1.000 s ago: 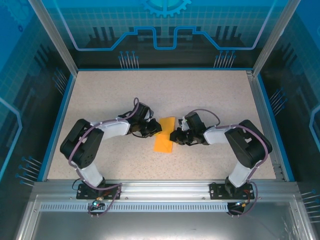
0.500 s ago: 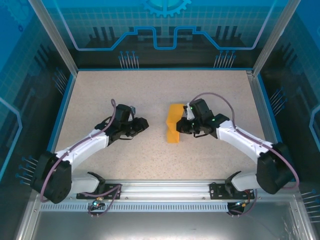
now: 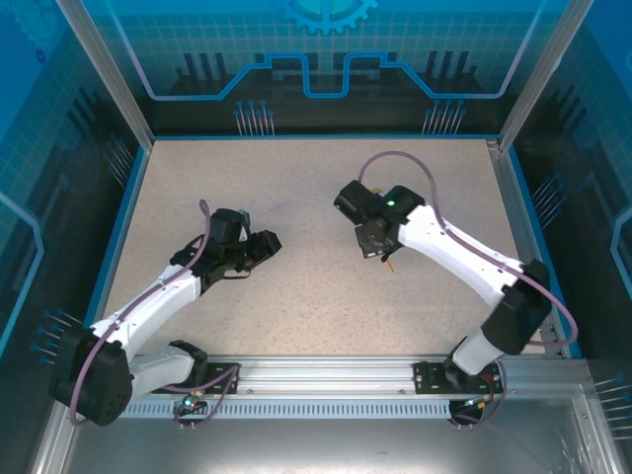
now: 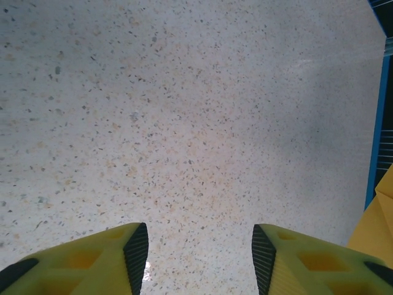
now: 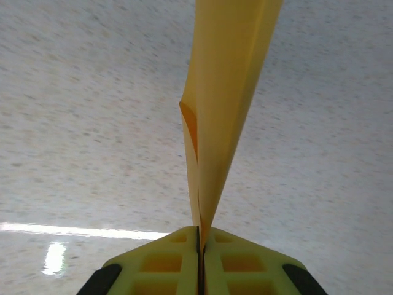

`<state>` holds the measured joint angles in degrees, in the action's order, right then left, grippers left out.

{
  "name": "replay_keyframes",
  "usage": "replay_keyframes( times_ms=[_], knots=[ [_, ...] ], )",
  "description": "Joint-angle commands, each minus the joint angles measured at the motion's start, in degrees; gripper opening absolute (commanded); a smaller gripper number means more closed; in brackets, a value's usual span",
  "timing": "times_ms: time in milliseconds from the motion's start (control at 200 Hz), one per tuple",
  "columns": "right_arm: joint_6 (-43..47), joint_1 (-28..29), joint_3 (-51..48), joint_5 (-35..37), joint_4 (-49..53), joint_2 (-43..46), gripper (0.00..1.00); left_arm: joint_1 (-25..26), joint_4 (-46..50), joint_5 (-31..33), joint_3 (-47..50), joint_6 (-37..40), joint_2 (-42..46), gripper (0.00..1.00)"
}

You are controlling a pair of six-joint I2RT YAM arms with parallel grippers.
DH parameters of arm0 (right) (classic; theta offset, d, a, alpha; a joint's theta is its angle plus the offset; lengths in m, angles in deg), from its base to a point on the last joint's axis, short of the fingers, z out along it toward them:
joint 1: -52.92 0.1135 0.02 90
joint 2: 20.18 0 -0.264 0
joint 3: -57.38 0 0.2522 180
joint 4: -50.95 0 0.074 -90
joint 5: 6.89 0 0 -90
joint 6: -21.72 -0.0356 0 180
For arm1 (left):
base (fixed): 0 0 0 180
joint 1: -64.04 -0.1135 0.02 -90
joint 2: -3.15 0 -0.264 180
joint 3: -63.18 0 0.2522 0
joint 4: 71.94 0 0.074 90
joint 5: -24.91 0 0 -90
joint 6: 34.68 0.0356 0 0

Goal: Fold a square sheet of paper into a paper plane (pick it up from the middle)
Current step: Turn over the paper at the center of the table.

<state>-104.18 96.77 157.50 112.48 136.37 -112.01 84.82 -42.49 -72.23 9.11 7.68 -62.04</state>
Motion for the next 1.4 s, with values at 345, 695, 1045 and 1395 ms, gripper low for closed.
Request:
replay_keyframes(
  times_ms=[345, 695, 1045, 1395],
  knots=[
    [-1.87, 5.04, 15.0, 3.53, 8.14, -23.97, 0.11, -2.05, 6.36, 12.22, 5.02, -4.31, 9.26, 0.59],
    [-2.18, 5.9, 19.12, -5.91, 2.23, -33.33, 0.16, -2.58, 6.47, 12.95, 6.2, -5.25, 10.47, 0.62],
    [-1.32, 3.75, 14.9, -22.04, -10.7, -31.1, 0.29, -2.67, 5.92, 10.79, 3.1, -4.92, 5.21, 0.64],
    [-4.21, -8.34, -15.55, -50.49, -47.71, -9.09, 0.35, -2.68, 0.82, -1.02, -1.88, -3.85, -4.55, 0.65]
  ],
)
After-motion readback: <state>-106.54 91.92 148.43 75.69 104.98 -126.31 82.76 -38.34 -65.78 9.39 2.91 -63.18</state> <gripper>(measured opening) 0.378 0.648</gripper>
